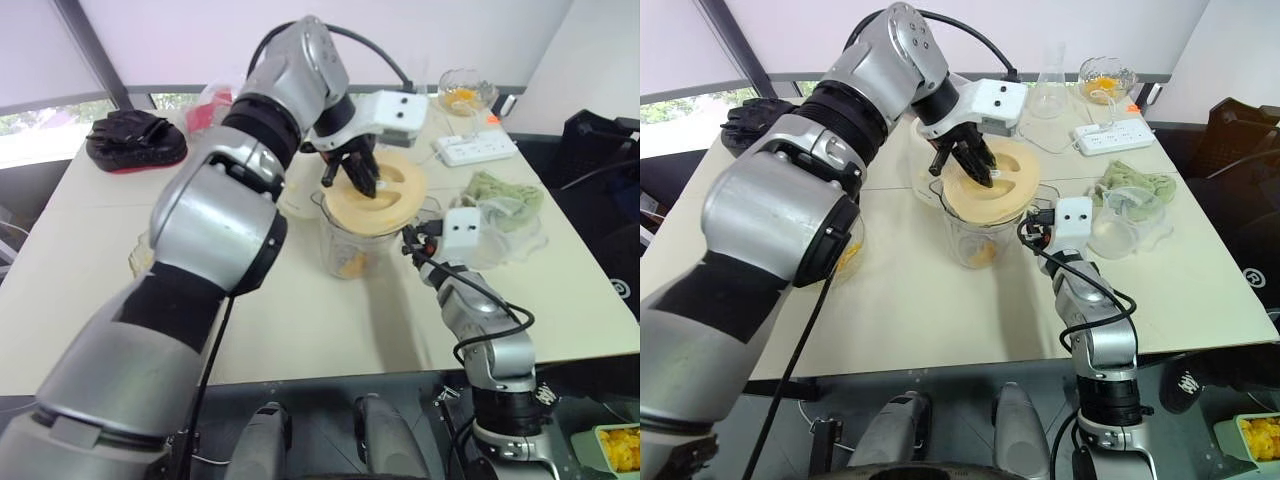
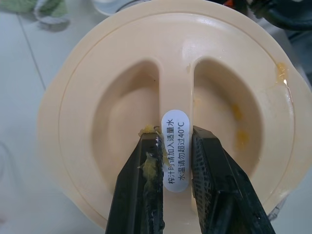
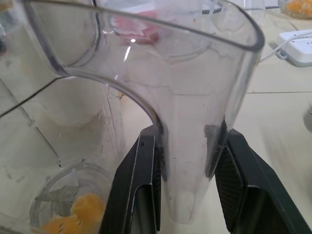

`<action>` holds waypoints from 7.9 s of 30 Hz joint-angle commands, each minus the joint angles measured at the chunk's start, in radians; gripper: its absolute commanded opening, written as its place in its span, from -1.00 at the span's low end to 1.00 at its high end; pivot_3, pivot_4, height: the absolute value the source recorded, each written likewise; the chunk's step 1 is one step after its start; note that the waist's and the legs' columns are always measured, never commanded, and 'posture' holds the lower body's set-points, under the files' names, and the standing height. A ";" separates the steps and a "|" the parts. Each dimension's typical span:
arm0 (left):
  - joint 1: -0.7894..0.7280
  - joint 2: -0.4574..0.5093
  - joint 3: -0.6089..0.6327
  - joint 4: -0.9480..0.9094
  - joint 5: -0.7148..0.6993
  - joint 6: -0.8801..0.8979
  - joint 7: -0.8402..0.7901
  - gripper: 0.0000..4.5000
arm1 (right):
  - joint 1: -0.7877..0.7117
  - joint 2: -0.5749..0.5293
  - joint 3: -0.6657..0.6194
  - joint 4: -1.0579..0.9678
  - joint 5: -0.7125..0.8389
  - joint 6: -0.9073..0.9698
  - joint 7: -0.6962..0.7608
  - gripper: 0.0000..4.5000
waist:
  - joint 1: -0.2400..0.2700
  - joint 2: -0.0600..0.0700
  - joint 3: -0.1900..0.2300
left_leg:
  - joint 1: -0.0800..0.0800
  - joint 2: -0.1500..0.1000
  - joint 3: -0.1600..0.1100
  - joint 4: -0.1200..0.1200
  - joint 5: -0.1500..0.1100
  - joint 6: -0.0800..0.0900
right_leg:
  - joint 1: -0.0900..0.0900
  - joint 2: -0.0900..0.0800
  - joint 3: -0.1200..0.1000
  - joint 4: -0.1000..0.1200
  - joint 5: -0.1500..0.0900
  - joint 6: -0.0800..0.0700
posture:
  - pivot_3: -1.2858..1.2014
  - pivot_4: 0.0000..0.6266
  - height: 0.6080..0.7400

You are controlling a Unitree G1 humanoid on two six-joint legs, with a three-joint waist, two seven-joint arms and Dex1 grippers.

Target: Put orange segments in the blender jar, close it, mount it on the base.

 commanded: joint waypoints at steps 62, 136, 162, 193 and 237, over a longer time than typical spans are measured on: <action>0.142 -0.063 0.069 -0.036 -0.114 0.424 0.270 -0.89 | -0.059 -0.010 -0.036 -0.023 0.002 0.033 0.042 -0.59 | 0.025 0.001 -0.003 | 0.017 0.000 -0.001 0.000 0.000 0.000 | 0.023 0.000 0.000 -0.011 -0.003 0.005 | 0.03 -0.52 1.00; 0.724 0.422 0.396 -1.246 -1.017 1.222 0.569 0.62 | -0.162 0.030 0.005 0.174 -0.076 -0.144 0.018 0.90 | -0.024 0.005 0.002 | 0.003 0.001 0.000 -0.002 0.003 -0.005 | -0.003 0.001 0.003 0.004 0.003 -0.004 | 0.03 -0.52 1.00; 0.709 0.428 0.429 -1.227 -1.093 1.212 0.685 0.62 | -0.182 0.030 -0.002 0.145 -0.070 -0.123 0.006 -0.65 | -0.024 0.005 0.002 | 0.002 0.001 0.000 -0.002 0.003 -0.005 | -0.003 0.001 0.003 0.004 0.003 -0.004 | 0.03 -0.52 1.00; 1.368 0.527 0.684 -1.721 -1.182 0.946 0.908 0.62 | -0.981 -0.050 -0.106 0.437 -0.080 0.182 -0.148 -0.65 | -0.020 0.006 0.003 | -0.001 0.001 0.002 -0.006 0.003 -0.005 | -0.009 0.000 0.004 0.002 0.003 -0.006 | 0.03 -0.52 1.00; 1.559 0.491 0.649 -1.874 -1.205 0.838 1.131 0.62 | -1.237 0.104 -0.042 1.187 -0.127 -0.263 -0.161 -0.65 | -0.026 0.006 0.003 | -0.001 0.002 0.006 -0.016 0.006 -0.008 | -0.015 0.001 0.007 0.000 0.004 -0.007 | 0.03 -0.52 1.00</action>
